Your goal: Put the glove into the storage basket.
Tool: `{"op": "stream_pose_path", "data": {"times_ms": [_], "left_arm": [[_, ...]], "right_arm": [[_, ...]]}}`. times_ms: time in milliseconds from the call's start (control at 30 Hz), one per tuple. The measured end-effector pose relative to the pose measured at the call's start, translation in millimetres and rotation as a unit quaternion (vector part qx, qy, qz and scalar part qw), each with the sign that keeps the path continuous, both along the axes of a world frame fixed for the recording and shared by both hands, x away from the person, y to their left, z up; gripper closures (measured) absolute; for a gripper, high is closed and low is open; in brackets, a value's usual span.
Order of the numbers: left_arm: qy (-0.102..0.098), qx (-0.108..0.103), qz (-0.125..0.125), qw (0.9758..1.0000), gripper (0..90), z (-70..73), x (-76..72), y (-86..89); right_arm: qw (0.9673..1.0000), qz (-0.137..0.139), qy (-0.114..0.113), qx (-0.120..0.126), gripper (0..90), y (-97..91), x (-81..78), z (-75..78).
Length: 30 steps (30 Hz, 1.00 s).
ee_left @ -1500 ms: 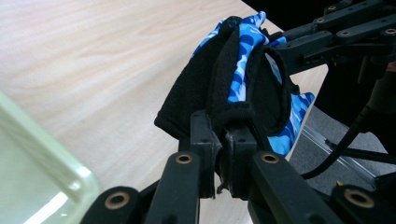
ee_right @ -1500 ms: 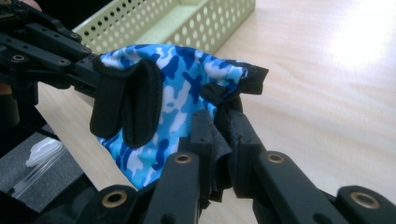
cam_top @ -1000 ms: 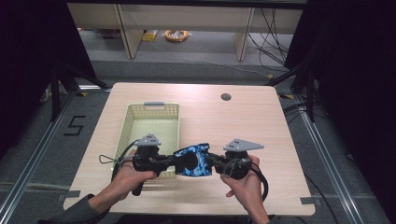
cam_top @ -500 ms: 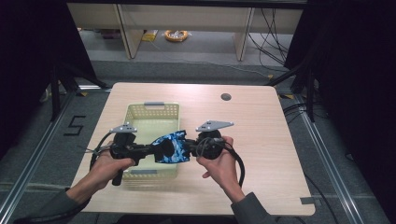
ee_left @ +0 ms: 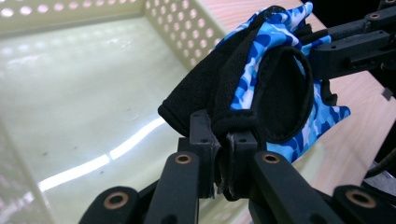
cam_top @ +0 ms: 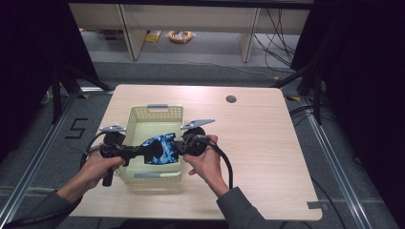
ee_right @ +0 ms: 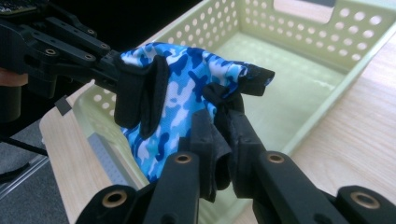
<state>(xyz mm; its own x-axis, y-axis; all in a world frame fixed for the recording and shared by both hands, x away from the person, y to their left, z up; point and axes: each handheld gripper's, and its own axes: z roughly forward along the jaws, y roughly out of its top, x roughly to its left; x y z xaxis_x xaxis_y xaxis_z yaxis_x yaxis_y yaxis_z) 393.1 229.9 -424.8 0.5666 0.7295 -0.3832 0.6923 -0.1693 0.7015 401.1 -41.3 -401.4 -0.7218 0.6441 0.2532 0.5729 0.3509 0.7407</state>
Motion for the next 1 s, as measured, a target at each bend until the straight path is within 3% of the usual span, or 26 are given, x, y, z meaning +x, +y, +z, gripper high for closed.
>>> {"op": "stream_pose_path", "data": {"times_ms": [533,667,733,767,833,1000], "left_arm": [[0.037,0.017,0.004,0.9992,83.3,-23.7,3.1,13.9],[0.05,0.032,-0.002,0.9982,82.8,-30.6,3.2,15.7],[0.053,0.038,-0.009,0.9979,82.5,-32.2,3.7,16.7],[0.052,0.037,-0.007,0.9979,82.3,-32.6,3.8,16.7],[0.057,0.041,-0.01,0.9975,81.8,-33.4,4.6,17.1],[0.054,0.06,-0.011,0.9967,74.8,-34.2,4.3,14.1]], "right_arm": [[0.9993,0.001,0.031,-0.02,82.9,22.6,7.5,-29.2],[0.9989,0.007,0.036,-0.03,82.8,27.9,7.1,-36.4],[0.9977,-0.006,0.056,-0.037,82.8,29.8,4.8,-38.5],[0.9983,0.009,0.044,-0.037,82.8,29.5,5.7,-40.6],[0.9982,0.011,0.043,-0.042,82.7,30.5,5.5,-44.3],[0.9963,0.001,0.062,-0.059,82.6,33.3,3.2,-49.3]]}}
